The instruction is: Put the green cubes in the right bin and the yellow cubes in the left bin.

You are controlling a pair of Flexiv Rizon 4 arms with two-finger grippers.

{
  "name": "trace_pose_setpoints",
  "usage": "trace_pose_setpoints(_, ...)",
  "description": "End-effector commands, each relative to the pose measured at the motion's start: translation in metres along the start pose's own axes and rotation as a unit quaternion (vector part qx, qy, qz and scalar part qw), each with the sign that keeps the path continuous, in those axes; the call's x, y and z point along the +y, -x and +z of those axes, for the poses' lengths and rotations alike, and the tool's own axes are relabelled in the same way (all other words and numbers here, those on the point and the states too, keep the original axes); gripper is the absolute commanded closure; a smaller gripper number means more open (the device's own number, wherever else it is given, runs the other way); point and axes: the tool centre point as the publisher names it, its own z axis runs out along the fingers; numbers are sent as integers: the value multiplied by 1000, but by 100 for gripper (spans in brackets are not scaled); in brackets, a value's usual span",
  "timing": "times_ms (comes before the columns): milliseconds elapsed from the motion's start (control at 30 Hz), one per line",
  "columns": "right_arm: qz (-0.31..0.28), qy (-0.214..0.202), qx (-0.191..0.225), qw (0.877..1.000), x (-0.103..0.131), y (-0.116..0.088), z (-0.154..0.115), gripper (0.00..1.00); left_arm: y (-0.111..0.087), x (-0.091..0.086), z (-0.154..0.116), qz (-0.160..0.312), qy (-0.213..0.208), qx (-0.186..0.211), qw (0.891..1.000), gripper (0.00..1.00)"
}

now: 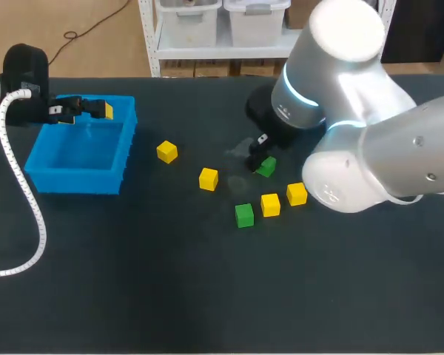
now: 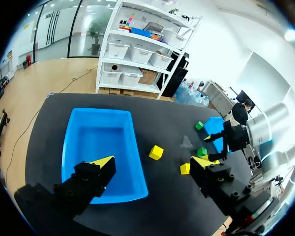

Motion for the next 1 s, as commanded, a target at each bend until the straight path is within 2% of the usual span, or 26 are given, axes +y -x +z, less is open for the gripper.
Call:
trace_pose_setpoints(33, 4, -10, 8, 1000, -6, 4, 13, 0, -1, 3, 1, 1, -7, -4, 1000, 0)
trace_pose_setpoints(200, 9, -11, 14, 1000, -8, 2, 17, 0, -1, 3, 1, 1, -7, -4, 1000, 0)
trace_pose_setpoints(333, 11, -8, 14, 1000, -7, -1, 19, 67, -1, 3, 1, 1, -7, -4, 1000, 0)
trace_pose_setpoints(400, 10, -7, 15, 1000, -4, -3, 21, 95, -1, 3, 1, 1, -7, -4, 1000, 0)
trace_pose_setpoints(433, 10, -7, 15, 1000, -4, -3, 21, 100, -1, 3, 1, 1, -7, -4, 1000, 0)
trace_pose_setpoints(733, 17, -8, 0, 1000, -3, -6, 10, 100, -1, 3, 1, 1, -7, -4, 1000, 0)
trace_pose_setpoints(1000, 26, -24, -58, 998, -18, 9, -35, 100, -1, 3, 1, 1, -7, -4, 1000, 0)
